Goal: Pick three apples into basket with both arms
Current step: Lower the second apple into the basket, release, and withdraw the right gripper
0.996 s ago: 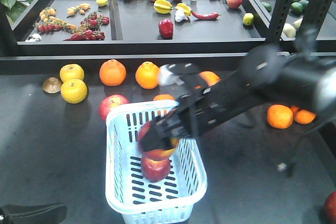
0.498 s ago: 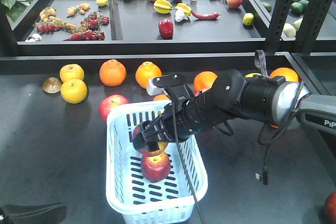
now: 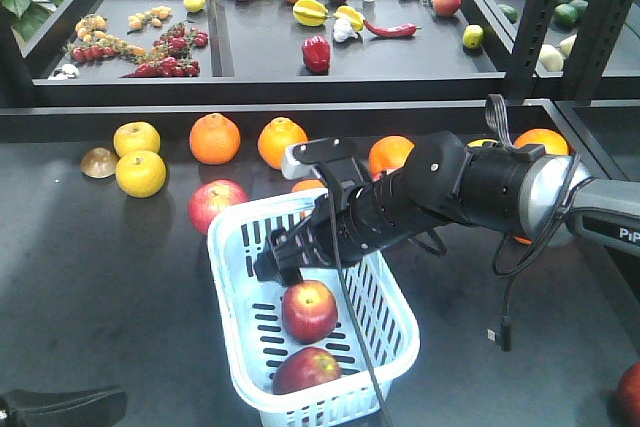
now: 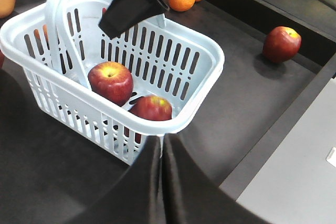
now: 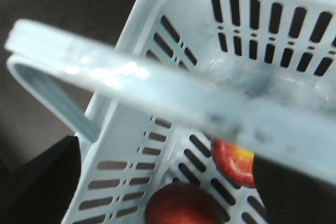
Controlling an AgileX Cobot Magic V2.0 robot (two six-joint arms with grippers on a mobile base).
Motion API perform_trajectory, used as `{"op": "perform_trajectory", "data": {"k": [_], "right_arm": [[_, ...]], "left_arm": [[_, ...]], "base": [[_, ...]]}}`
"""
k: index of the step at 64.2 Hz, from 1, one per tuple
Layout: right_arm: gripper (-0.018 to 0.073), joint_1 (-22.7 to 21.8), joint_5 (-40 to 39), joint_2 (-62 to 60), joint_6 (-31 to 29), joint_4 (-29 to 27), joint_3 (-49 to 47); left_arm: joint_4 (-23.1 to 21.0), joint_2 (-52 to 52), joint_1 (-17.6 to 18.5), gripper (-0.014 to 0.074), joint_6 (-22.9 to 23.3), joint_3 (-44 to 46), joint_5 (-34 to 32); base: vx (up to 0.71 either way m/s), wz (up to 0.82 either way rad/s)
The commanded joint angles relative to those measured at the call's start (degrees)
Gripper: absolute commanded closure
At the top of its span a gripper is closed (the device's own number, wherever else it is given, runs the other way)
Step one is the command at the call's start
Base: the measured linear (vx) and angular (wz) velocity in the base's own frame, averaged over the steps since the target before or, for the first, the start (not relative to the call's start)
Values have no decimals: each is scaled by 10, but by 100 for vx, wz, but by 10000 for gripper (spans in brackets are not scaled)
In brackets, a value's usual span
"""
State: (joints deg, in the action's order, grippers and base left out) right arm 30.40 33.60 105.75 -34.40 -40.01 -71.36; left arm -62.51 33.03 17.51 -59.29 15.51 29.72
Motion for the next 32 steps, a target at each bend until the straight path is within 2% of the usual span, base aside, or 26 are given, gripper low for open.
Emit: {"op": "perform_trajectory", "data": {"k": [1,8,23,32], "right_arm": [[21,-3,47,-28,-5,-10,-15],[139,-3,113,-29,-5,-10,-15],[566,-3,227,-70,-3,12,-15],[568,-21,280,-122,38,80,-15]], "left_arm": [[-27,2,2,602,3,14,-15],[-27,2,2,602,3,14,-15],[-27,2,2,602,3,14,-14],[-27,2,2,602,3,14,-14]], "base": [[0,0],[0,0],[0,0],[0,0]]}}
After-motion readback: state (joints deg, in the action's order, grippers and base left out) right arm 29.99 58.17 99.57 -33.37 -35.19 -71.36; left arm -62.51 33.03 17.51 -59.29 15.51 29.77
